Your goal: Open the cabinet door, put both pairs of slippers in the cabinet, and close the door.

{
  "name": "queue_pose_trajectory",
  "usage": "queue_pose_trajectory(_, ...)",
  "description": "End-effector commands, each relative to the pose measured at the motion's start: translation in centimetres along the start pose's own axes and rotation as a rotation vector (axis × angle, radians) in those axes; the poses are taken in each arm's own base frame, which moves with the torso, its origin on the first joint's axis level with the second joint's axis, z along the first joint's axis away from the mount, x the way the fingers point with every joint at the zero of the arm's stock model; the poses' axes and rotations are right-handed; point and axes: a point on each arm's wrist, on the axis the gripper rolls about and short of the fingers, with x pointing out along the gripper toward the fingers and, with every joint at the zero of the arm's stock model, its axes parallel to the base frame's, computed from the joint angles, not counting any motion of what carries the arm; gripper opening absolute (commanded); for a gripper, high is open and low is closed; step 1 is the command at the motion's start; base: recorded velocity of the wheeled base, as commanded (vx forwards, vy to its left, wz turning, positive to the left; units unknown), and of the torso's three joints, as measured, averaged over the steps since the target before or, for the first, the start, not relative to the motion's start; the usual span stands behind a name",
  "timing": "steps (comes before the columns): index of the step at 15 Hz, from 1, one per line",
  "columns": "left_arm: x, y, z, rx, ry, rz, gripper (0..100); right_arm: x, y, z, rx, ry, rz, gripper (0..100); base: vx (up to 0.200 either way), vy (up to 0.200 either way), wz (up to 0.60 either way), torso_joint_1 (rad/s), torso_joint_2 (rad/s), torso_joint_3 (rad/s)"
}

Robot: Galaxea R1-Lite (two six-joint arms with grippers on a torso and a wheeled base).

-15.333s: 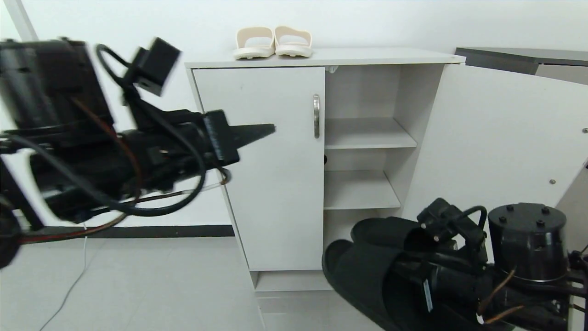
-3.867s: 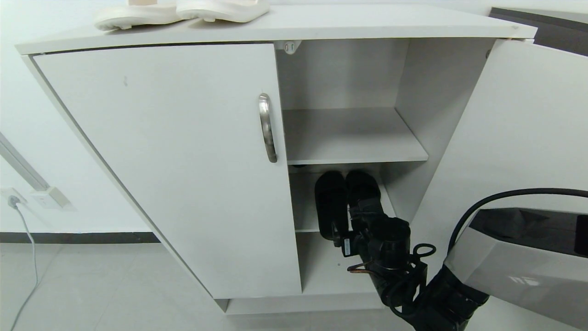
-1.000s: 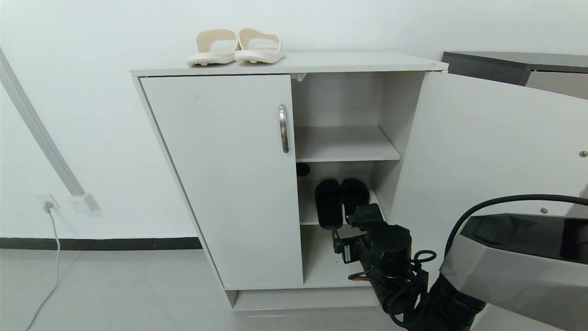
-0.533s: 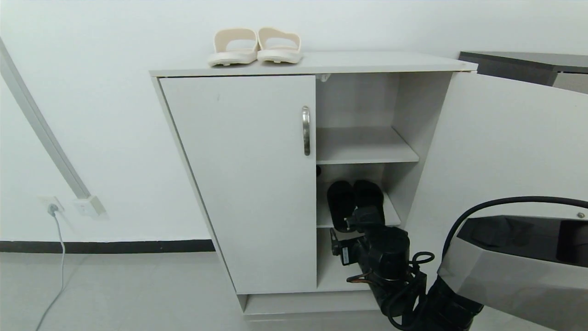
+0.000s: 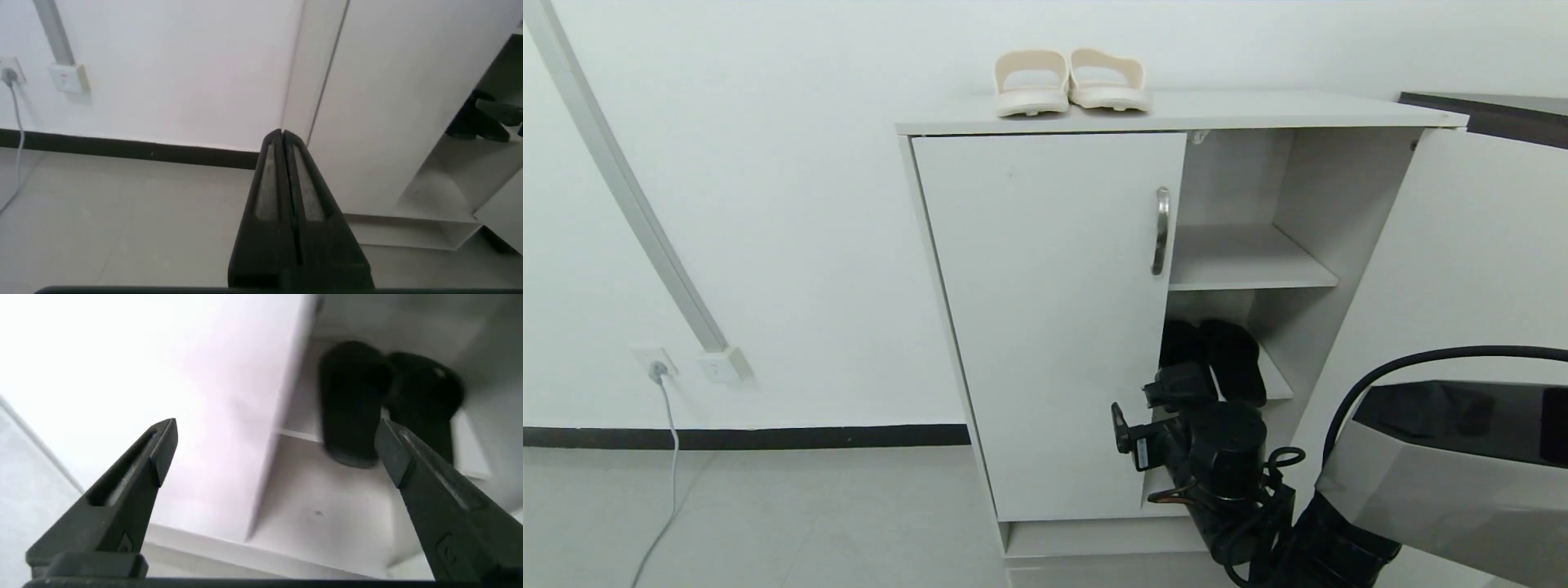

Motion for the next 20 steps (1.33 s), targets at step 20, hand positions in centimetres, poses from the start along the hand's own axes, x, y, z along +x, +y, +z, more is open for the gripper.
queue_pose_trajectory(20, 0.01, 0.01, 0.00, 0.000, 0.001, 0.007, 0, -0.27, -0.60, 0.45, -0.060, -0.081, 0.078, 100, 0.000, 0.030, 0.00, 0.001, 0.00, 0.000)
